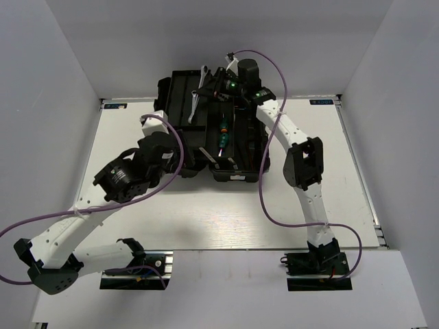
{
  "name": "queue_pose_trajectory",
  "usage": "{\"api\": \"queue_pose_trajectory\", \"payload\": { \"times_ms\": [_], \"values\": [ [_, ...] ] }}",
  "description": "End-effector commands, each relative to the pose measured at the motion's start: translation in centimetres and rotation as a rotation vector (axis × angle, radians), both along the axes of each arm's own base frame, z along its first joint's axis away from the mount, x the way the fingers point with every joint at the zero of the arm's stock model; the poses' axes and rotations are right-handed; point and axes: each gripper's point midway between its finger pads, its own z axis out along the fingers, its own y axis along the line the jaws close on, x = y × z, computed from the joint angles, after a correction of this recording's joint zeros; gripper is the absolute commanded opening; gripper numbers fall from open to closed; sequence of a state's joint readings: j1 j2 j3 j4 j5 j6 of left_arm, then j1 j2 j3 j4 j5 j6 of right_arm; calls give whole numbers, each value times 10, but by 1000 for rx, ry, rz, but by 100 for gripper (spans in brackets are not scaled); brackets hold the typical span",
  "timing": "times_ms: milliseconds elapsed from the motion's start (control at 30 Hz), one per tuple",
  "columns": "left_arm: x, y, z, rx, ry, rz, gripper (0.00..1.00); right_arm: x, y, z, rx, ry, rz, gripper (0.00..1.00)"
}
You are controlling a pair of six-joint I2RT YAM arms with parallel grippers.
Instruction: Sort the tools into containers
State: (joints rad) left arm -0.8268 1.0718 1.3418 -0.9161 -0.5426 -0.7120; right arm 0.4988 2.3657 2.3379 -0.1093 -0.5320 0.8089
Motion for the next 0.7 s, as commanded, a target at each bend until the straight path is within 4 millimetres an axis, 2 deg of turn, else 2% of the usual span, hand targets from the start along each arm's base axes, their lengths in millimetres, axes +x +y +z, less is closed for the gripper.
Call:
{"api": "queue_pose_trajectory", "payload": {
  "times_ms": [0,33,100,133,167,300,333,400,433,500,533,567,600,633,667],
  "values": [
    [-5,7,8,-25,-7,28,86,-3,1,29,18,-105,10,22],
    [-5,7,8,-25,-7,28,86,-3,0,27,14,-105,11,33],
    [-7,9,4,-20,9,34,86,-1,-3,24,-1,-105,9,41],
    [-8,13,4,-19,14,51,86,-4,-3,26,-1,-110,20,50],
    [-7,13,0,-18,28,70,87,-4,-6,25,-16,-123,22,54],
    [-8,20,-13,9,72,128,87,-12,-19,44,-51,-177,27,60],
    [-7,21,-19,36,85,137,88,-11,-23,40,-72,-182,21,60],
    [-5,26,-20,38,95,170,88,-15,-31,45,-101,-189,13,60],
    [-2,27,-17,43,88,193,88,-20,-39,54,-124,-219,5,60],
    [1,35,-20,73,95,252,88,-24,-50,52,-182,-246,3,55],
    [2,37,-16,72,81,263,88,-34,-59,72,-182,-276,-6,50],
    [6,39,-18,77,80,290,90,-36,-64,69,-201,-274,-8,30],
    [10,38,-14,62,59,298,90,-43,-70,64,-240,-277,8,16],
    [13,40,-14,77,41,312,78,-60,-81,94,-248,-358,7,0],
    [17,43,-11,67,25,331,66,-64,-89,80,-284,-334,8,0]
  ]
}}
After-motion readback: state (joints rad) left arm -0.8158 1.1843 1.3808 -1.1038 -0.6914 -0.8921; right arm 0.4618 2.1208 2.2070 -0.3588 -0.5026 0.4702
